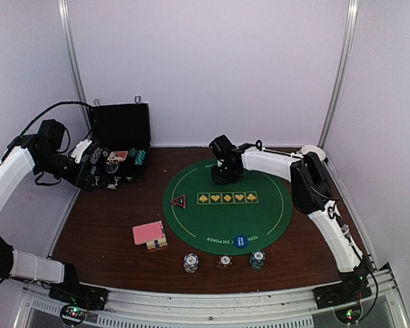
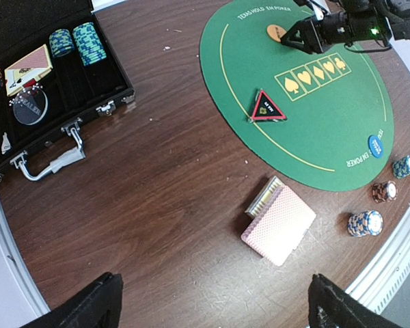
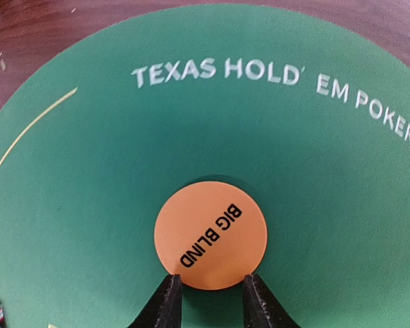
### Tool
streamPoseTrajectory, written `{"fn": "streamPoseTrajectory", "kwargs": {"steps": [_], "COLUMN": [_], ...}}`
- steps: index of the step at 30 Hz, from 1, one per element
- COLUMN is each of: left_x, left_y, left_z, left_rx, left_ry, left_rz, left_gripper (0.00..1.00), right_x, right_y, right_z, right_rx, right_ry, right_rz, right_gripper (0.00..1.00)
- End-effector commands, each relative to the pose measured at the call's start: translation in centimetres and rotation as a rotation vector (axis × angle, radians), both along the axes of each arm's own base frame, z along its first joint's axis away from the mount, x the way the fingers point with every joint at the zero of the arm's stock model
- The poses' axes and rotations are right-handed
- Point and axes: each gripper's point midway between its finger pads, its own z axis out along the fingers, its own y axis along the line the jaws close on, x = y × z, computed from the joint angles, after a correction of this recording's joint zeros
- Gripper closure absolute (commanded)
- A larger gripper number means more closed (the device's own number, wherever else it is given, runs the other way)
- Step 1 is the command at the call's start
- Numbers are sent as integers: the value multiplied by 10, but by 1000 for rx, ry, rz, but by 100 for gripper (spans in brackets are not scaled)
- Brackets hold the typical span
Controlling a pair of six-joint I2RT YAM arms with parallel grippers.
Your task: Distribute texas hold em gaming equipment
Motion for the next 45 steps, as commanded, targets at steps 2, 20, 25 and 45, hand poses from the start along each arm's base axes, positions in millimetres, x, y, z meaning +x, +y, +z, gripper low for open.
{"fn": "streamPoseTrajectory", "kwargs": {"steps": [2,20,25,45], "left_x": [2,0,-3,-9], "left_y": [-1,1,0,0], "left_z": [5,8,9,7], "left_rx": [11,23,20,27], "left_ry": [-30,-29,-23,-22], "left_rz": [-18,-7,-11,-26], "left_gripper": [2,2,2,3], "right_x": [13,-193,-239,-285], "right_y": [-11,-11,-28,-47], "right_z": [5,44,18,-7], "right_rx": [-69,-82,-134,-165], "right_ry": [-15,83,139,230], "right_rz": [20,347,361,388], "right_gripper": [66,23,27,28]}}
